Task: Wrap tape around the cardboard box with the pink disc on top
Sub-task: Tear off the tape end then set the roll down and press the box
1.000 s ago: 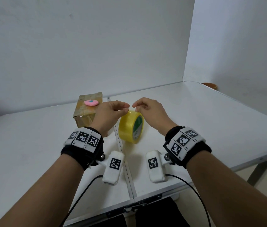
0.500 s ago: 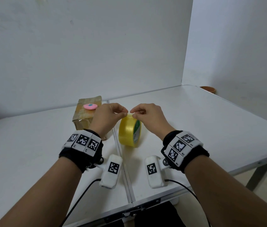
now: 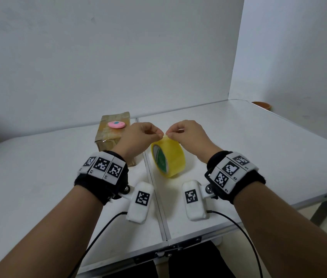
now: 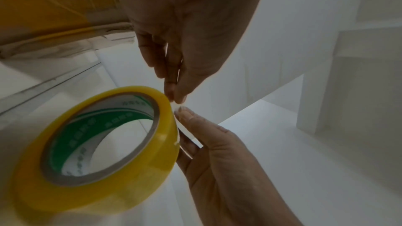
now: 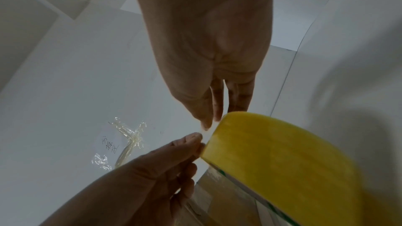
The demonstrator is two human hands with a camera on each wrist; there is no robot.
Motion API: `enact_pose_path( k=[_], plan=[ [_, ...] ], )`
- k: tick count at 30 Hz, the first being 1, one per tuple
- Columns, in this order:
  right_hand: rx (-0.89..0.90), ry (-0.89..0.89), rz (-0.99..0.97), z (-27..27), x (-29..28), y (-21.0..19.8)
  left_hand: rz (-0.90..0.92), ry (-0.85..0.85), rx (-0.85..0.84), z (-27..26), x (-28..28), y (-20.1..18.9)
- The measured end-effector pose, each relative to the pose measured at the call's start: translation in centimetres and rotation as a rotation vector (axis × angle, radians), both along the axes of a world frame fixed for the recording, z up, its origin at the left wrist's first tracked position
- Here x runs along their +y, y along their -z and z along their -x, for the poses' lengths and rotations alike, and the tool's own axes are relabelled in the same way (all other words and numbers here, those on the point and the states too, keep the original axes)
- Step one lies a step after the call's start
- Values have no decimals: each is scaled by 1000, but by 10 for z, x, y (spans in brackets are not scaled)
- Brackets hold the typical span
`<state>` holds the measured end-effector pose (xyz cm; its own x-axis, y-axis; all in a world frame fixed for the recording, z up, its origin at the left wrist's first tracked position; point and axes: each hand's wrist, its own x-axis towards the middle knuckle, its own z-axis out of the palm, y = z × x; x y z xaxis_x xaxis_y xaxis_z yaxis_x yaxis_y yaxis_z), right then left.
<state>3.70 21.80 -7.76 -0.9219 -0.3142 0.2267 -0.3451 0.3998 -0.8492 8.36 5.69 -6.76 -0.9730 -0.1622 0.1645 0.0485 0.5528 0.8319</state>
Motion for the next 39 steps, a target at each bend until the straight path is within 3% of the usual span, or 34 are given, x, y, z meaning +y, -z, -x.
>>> enact_pose_path(
  k=[3,8,15,21,26,29,32,39],
  plan=[
    [-37,7,16,1,1,2,-132,-23,-44,1,-2,2],
    [-272,-24,-11,3,0,8,-221,-42,-69,1,-6,5],
    [-397,-107,133,-2,-3,7,104,-180,113,1,-1,13],
    [-411,-41,112,-5,-5,7,-325,-52,-104,-1,5,11],
    [-347,41,82,-8,-10,5,-406,-11,-166,-5,8,5],
    [-269,48,63,-5,-5,3,-343,0,-150,-4,10,1],
    [-109,100,-54,7,4,-2,-283,-41,-62,3,9,-10],
    [138,158,-675,40,16,8,-334,-54,-58,19,-5,-27]
  ],
)
